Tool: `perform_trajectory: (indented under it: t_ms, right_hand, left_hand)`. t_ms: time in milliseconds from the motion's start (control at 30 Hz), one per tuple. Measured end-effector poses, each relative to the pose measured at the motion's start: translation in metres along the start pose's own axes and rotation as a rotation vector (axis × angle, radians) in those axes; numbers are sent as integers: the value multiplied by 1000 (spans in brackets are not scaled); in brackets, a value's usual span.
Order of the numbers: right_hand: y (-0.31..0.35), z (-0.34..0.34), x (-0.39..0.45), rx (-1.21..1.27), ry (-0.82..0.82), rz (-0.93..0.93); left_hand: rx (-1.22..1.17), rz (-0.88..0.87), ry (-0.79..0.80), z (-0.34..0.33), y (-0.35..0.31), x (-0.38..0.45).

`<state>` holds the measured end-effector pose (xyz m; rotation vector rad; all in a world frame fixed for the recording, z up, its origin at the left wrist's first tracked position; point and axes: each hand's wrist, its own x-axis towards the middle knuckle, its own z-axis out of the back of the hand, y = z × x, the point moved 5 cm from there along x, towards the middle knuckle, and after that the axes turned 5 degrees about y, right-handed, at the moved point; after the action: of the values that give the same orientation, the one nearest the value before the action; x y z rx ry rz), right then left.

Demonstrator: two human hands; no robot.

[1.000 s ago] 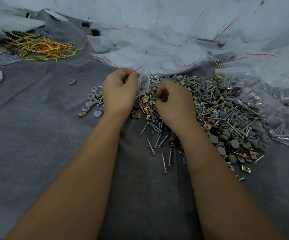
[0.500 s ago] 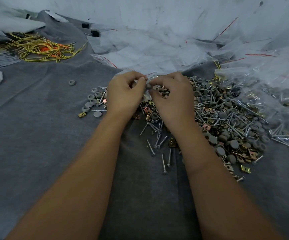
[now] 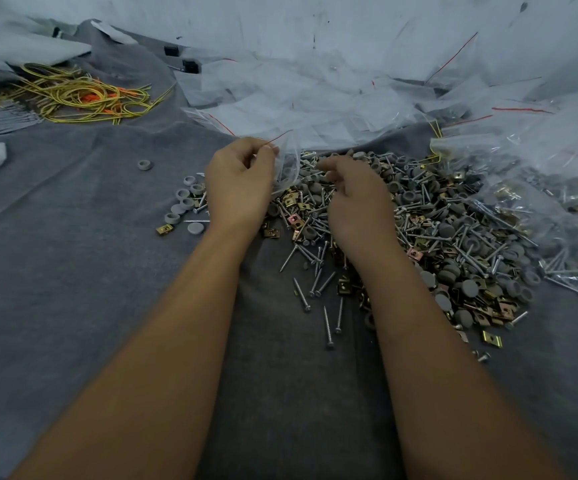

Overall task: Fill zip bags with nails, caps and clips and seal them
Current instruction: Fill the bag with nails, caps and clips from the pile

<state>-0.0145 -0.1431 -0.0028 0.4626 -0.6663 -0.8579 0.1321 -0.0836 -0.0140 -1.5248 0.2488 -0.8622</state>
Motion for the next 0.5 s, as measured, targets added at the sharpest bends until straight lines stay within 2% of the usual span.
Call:
perform_trajectory:
  t_ms: [133, 200, 333, 500]
  right_hand:
    - [-1, -19, -3, -304, 232, 94]
    - [-3, -22, -5, -410, 282, 96]
    - [-1, -20, -4, -366, 257, 92]
    - [0, -12, 0, -251, 139, 51]
  left_hand:
    - [-7, 0, -2, -1, -1, 0]
    - [-7, -3, 1, -1, -1, 0]
    - [1, -4, 7, -1, 0, 0]
    - [5, -5, 8, 0, 0, 0]
